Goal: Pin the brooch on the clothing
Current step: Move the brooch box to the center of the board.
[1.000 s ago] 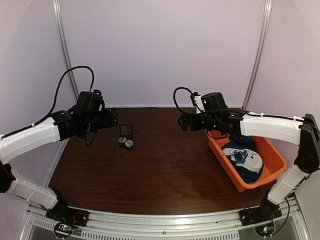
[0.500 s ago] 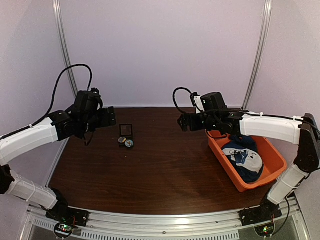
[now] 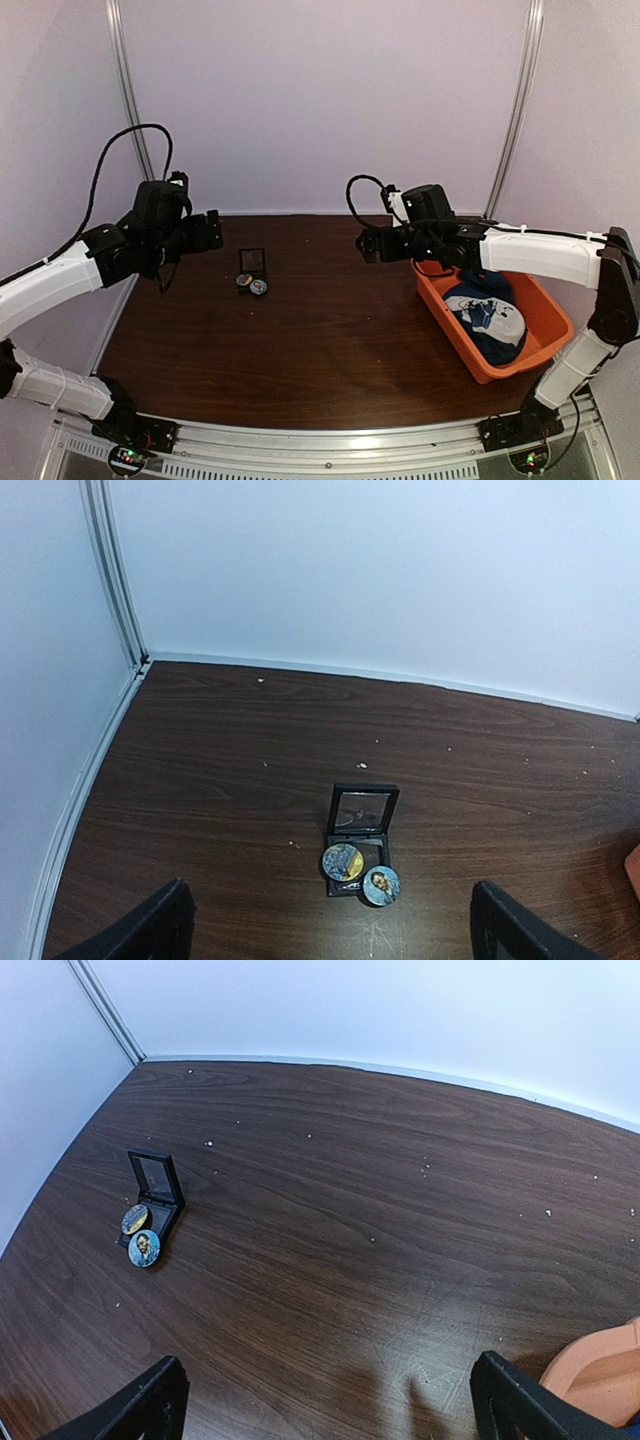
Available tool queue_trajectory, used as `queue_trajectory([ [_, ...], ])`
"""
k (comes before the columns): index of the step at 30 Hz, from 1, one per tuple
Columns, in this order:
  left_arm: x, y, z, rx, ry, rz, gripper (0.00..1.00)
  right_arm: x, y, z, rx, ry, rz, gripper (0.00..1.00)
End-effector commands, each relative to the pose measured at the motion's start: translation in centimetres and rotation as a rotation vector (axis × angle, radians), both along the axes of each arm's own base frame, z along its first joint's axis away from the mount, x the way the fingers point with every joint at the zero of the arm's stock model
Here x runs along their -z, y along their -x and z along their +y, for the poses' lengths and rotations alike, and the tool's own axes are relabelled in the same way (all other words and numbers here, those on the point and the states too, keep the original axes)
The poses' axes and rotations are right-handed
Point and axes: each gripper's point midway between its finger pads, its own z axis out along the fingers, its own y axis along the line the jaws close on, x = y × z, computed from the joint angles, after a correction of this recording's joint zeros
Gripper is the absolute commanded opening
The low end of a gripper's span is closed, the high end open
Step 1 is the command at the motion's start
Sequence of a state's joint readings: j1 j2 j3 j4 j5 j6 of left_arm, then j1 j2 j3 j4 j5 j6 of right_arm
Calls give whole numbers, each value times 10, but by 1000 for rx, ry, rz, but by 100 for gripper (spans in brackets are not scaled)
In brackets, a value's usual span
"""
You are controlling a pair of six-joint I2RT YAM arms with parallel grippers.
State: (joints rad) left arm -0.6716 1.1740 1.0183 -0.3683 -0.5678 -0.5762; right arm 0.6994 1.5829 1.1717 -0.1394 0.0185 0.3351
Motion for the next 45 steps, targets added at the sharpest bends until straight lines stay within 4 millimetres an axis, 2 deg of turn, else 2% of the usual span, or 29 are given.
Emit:
queue_trajectory([
  [1,-19,7,-2,30,52,-48,98,-2,3,-6,-4,7,-7,100],
  [9,-48,19,2,55,103,-96,98,3,1,-7,0,10,0,100],
  [15,-47,16,2,94,-15,-122,98,1,-2,-5,-5,12,-3,100],
  [18,-26,10,-6,181,-177,-167,98,2,-2,-5,-13,23,-6,100],
  [23,-6,2,0,188,-317,-350,98,-1,-2,-9,-17,31,-16,100],
  [25,9,-1,2,215,-381,-366,98,-5,-2,-10,-16,23,-26,100],
  [29,33,-12,27,183,-352,-343,98,-10,0,-8,-35,5,-29,100],
  [33,45,-18,69,111,-289,-398,98,-16,2,-10,-42,-3,-40,100],
  [35,52,-24,81,96,-318,-387,98,-19,3,-14,-40,-3,-44,100],
  [39,81,-36,95,106,-390,-297,98,-25,6,-22,-35,2,-57,100],
  [42,87,-37,100,110,-356,-345,98,-29,9,-30,-26,9,-69,100],
  [45,111,-43,116,84,-355,-310,98,-32,10,-39,-16,10,-76,100],
])
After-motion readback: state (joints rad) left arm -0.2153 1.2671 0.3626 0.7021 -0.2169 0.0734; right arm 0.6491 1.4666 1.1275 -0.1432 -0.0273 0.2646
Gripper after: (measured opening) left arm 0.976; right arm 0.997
